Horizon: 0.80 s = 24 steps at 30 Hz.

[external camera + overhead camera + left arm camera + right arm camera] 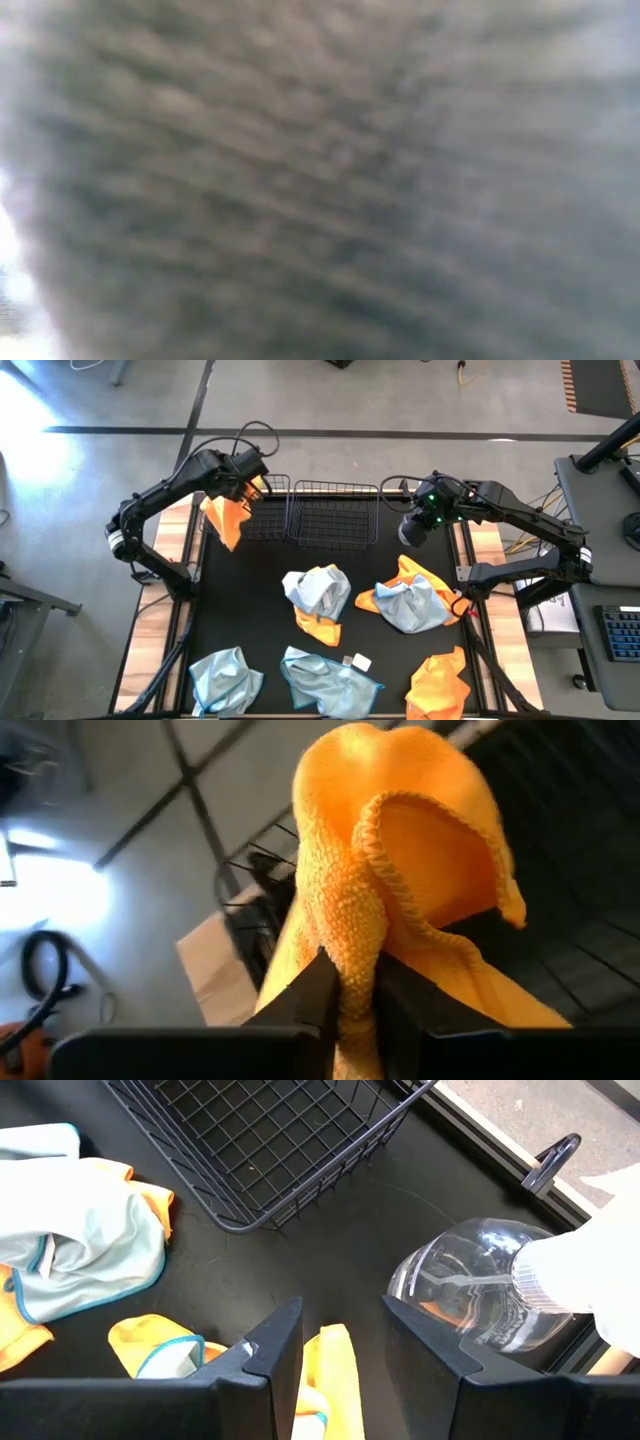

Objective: Sort microfiber towel by color & place in baskets
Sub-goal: Put the yellow microfiber cloth into the left black wire basket, then put the blue microfiber cloth into the right black wire basket

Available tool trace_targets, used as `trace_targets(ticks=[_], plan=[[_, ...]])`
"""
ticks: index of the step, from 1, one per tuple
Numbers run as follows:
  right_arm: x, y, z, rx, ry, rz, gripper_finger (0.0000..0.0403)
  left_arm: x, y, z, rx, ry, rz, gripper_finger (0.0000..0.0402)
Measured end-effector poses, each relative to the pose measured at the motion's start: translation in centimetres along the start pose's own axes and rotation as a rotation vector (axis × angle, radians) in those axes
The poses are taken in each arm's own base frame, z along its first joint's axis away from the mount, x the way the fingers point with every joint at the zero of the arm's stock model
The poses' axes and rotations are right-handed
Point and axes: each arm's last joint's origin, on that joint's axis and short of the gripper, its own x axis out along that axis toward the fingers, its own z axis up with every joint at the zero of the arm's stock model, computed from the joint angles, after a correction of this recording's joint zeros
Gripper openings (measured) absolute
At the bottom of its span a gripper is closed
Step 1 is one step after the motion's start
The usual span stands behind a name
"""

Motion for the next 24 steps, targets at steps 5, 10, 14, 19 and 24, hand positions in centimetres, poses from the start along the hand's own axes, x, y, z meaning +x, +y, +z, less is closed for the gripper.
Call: trace_targets(ticks=[5, 10, 14, 19, 24], plan=[[0.0, 0.0, 0.0, -0.003, 0.000, 0.000, 0.0125, 0.1, 0.0, 0.0, 0.023, 0.005, -0.005, 0.0074], [0.0, 0.0, 0.0, -0.006, 0.000, 0.000, 0.0125, 0.1, 0.0, 0.0, 0.045, -0.003, 0.020, 0.0104], [0.0, 0.0, 0.0, -0.007, 0.001, 0.000, 0.0125, 0.1, 0.2, 0.0, 0.041, -0.004, 0.035, 0.0123], [0.0, 0.0, 0.0, -0.006, 0.001, 0.000, 0.0125, 0.1, -0.1, -0.1, 0.019, 0.036, -0.083, 0.0132], [0.0, 0.0, 0.0, -0.005, 0.001, -0.001, 0.0125, -0.4, -1.3, -0.5, 0.055, 0.078, -0.271, 0.0130]])
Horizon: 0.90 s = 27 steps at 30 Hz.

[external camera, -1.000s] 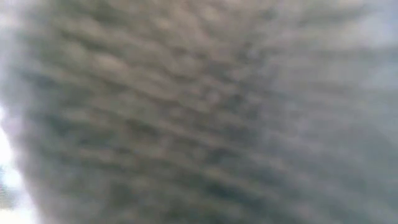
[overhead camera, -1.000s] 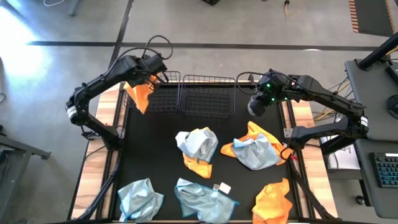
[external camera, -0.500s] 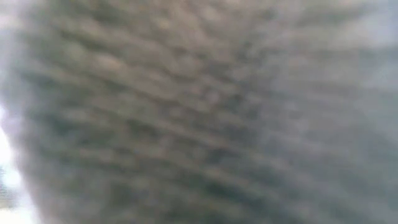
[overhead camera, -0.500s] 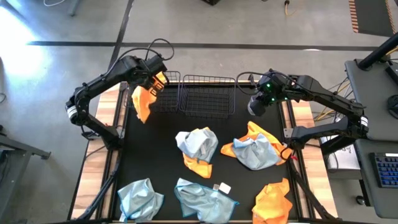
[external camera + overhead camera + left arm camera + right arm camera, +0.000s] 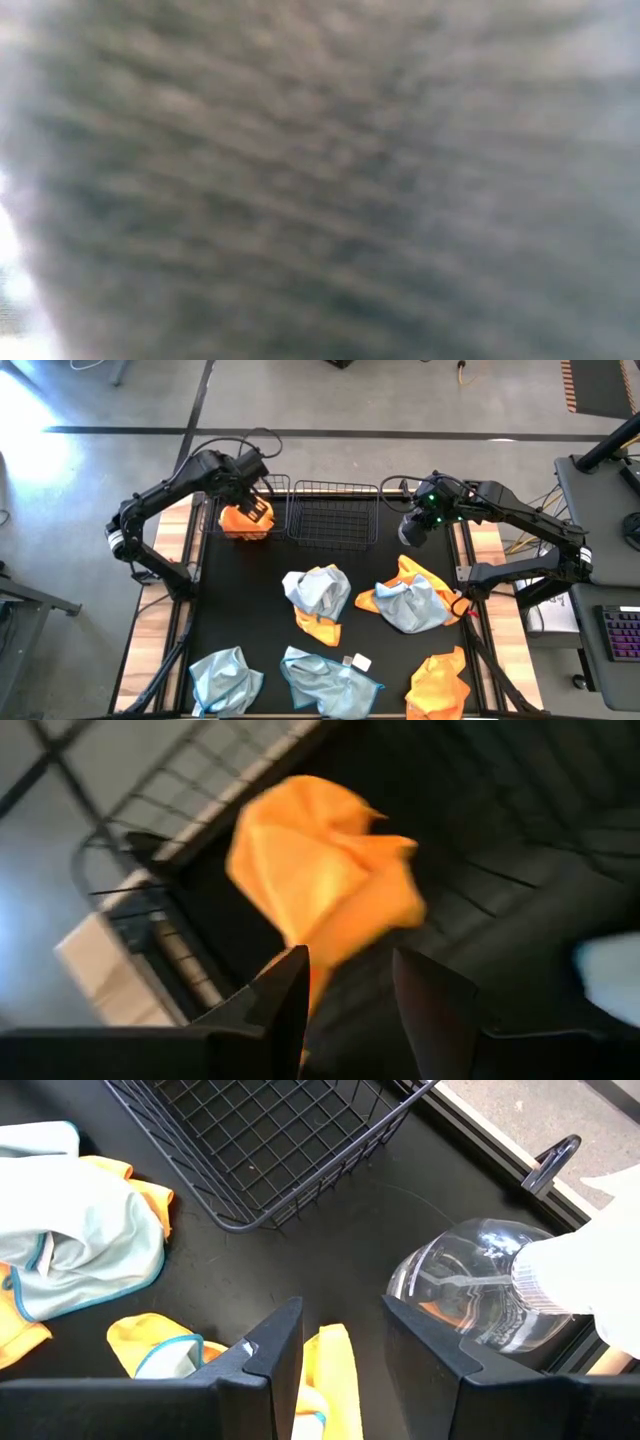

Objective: Sort microfiber towel by color & place in baskets
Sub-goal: Put the blue microfiber cloth into the right black wire basket

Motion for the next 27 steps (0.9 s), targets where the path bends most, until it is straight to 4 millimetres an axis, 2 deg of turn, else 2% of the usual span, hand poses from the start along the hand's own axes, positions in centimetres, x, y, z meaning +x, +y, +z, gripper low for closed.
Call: trace_targets(ticks=[8, 22, 27], plan=[[0.0, 0.0, 0.0, 0.001, -0.001, 0.001, 0.0125, -1.3, -4.1, -1.4, 0.148, -0.029, -0.073, 0.0130], [0.0, 0.0, 0.0, 0.091, -0.003, 0.003, 0.0125, -3.9, -10.4, -5.5, 0.243, -0.065, -0.185, 0.0129], [0.0, 0.0, 0.1, 0.098, -0.005, 0.004, 0.0125, -5.0, -12.6, -6.5, 0.264, -0.142, -0.269, 0.0129]])
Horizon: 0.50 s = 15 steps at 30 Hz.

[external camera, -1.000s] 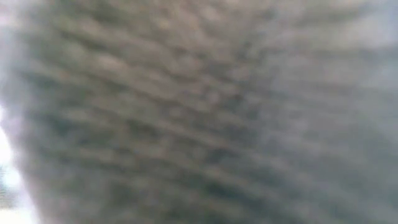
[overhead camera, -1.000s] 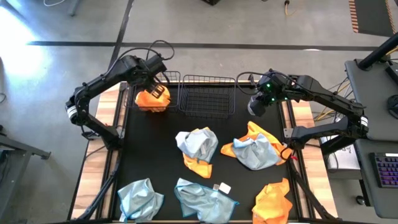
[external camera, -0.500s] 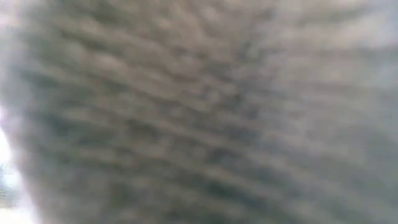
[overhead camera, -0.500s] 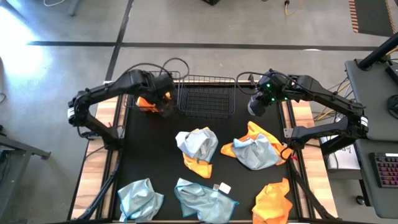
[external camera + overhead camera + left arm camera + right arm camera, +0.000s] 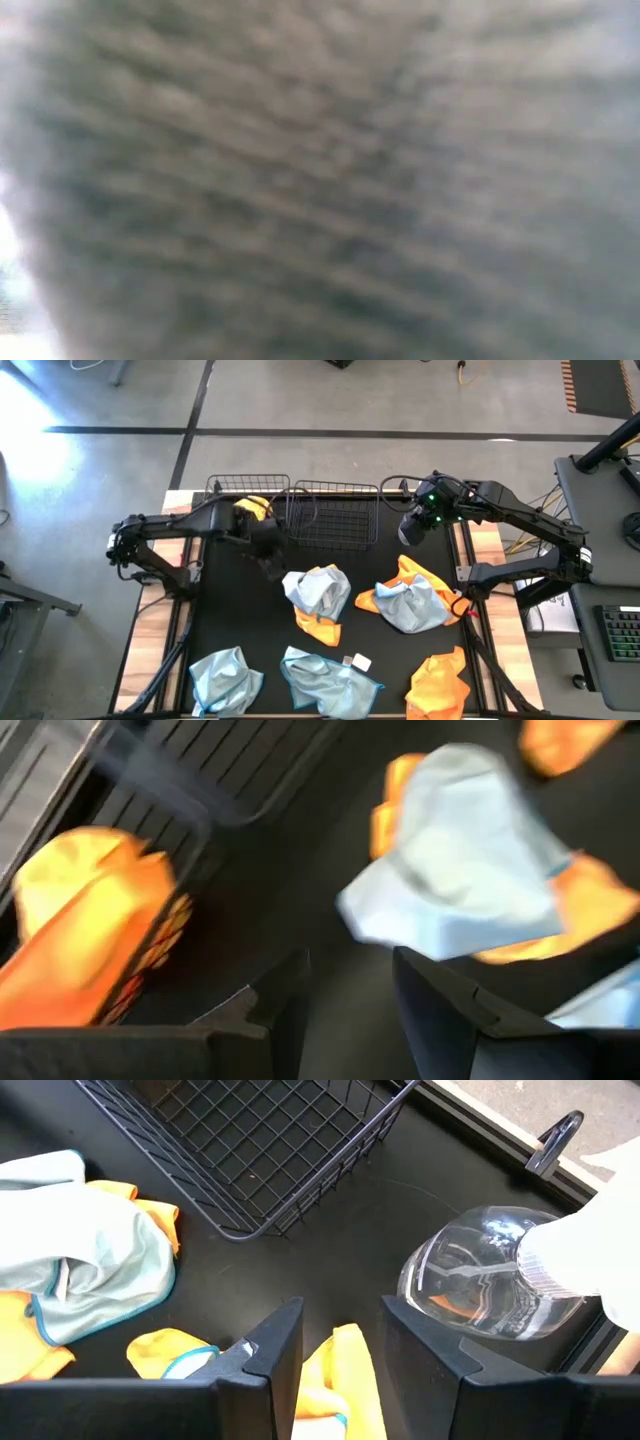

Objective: Sort microfiber towel by color & place in baskets
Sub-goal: Put the blue microfiber cloth into the right black wire basket

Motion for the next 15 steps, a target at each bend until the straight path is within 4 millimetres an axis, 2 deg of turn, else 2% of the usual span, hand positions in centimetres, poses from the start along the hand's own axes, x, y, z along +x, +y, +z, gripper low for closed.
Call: trace_targets(ticks=[8, 15], plan=[[0.0, 0.0, 0.0, -0.009, 0.001, -0.001, 0.0125, -0.5, -3.3, -0.2, 0.062, -0.111, -0.110, 0.0129], [0.0, 0.0, 0.0, -0.013, 0.002, -0.001, 0.0125, 0.6, -6.6, -0.8, 0.110, -0.111, -0.150, 0.0129]])
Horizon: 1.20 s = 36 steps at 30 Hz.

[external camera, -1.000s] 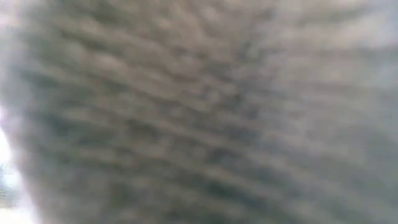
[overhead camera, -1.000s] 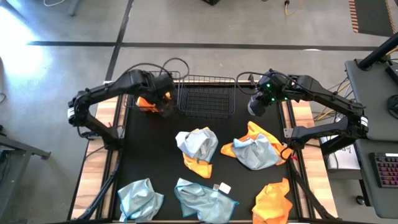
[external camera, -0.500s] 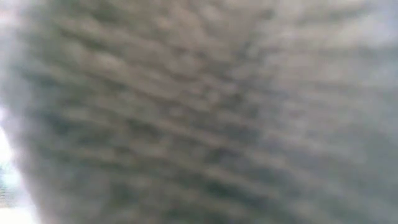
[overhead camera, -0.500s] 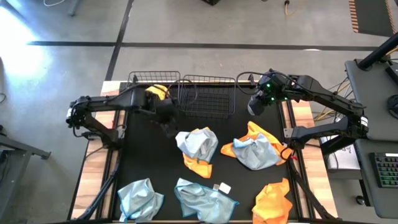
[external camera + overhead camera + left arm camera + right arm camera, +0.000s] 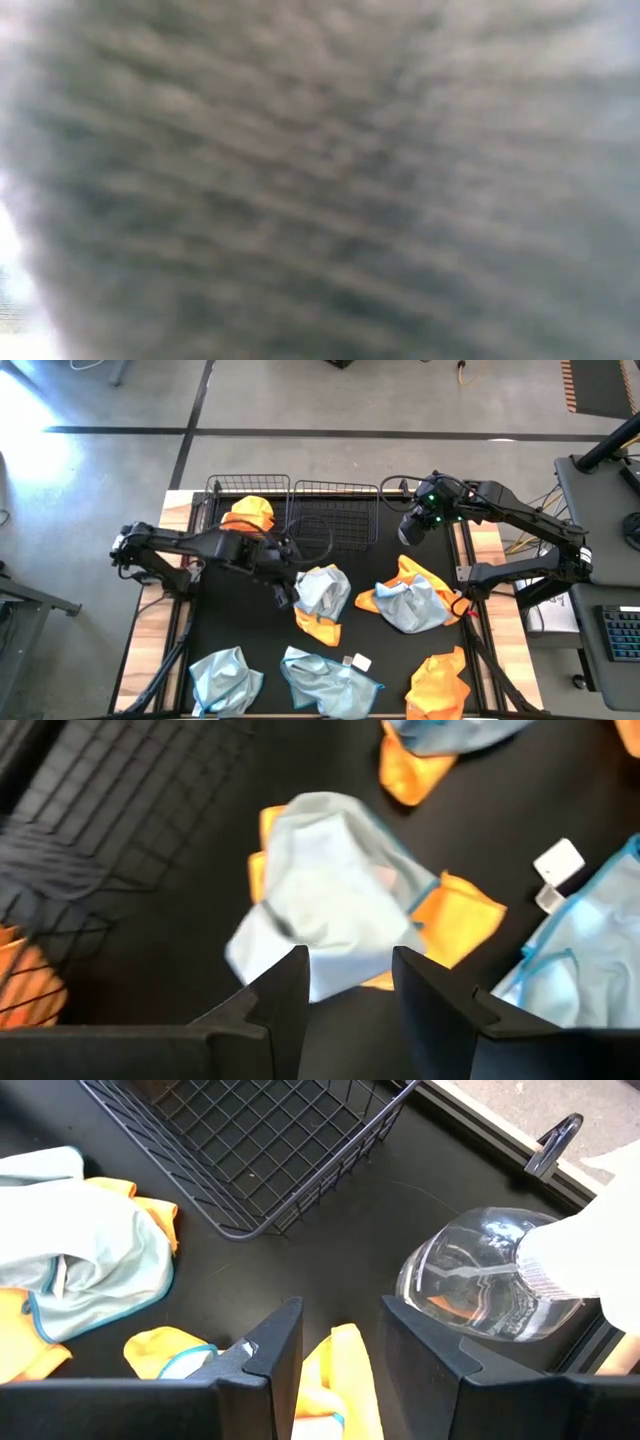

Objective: Sort microfiber towel by color & place in baskets
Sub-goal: Put the blue microfiber cloth into the right black wire basket

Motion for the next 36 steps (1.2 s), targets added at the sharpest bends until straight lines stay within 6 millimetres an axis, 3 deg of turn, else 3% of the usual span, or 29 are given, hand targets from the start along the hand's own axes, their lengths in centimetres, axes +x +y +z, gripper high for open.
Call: trace_targets(ticks=[6, 19, 28, 36], plan=[[0.0, 0.0, 0.0, -0.004, 0.001, 0.000, 0.0125, 2.9, -2.5, -0.2, 0.023, 0.035, -0.001, 0.0129], [0.0, 0.0, -0.1, -0.044, 0.015, -0.002, 0.0125, 9.6, -4.2, -0.6, -0.087, 0.147, 0.122, 0.0129], [0.0, -0.1, -0.2, -0.061, 0.018, -0.002, 0.0125, 12.4, -5.2, -0.1, -0.214, 0.101, 0.098, 0.0130], [0.0, -0.2, -0.4, -0.069, 0.044, -0.012, 0.0125, 13.9, -5.3, -0.1, -0.216, 0.108, 0.118, 0.0130]])
